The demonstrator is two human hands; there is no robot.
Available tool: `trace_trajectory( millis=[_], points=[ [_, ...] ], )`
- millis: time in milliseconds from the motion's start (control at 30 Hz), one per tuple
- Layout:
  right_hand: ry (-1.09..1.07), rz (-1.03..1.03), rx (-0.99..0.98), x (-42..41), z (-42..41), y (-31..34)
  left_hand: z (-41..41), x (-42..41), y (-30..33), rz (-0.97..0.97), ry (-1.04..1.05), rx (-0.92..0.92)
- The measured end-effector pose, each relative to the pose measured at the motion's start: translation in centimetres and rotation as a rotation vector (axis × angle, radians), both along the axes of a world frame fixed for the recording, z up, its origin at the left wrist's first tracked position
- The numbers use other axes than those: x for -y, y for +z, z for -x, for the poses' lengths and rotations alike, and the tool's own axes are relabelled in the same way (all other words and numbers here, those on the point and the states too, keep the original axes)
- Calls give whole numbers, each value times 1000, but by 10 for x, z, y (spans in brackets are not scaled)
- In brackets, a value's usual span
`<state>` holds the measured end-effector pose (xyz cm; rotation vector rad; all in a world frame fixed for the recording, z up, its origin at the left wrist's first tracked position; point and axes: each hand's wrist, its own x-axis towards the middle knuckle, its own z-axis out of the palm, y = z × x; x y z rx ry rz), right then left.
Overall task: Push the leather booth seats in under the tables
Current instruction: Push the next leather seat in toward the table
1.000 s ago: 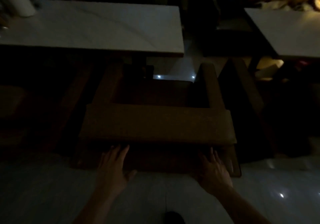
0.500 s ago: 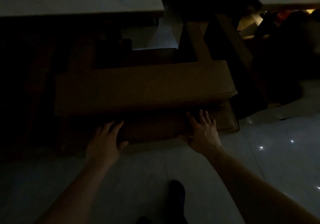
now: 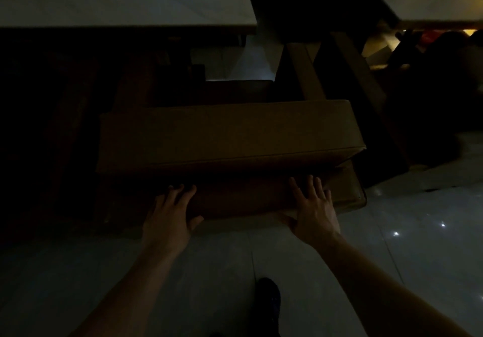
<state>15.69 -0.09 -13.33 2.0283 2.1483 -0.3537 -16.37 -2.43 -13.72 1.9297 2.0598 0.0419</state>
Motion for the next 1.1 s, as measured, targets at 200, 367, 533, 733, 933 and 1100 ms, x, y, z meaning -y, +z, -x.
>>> trace_trajectory(
  millis=[200, 367, 533, 733, 933, 1100],
  points=[
    [-26, 98, 41, 6, 9, 10, 6, 6, 2, -12, -34, 22],
    [88, 82, 7, -2, 57, 15, 35, 7, -1, -89, -14, -31],
    [45, 82, 1, 1, 88, -10, 46, 2, -12, -71, 14, -41],
    [-6, 164, 4, -12, 89, -22, 42, -9, -21, -99, -20, -49],
    [29, 265, 115, -36, 99, -10, 53, -24, -26, -150, -6, -11],
    [36, 159, 76, -57, 105, -13, 63, -55, -18, -178, 45, 42]
  ],
)
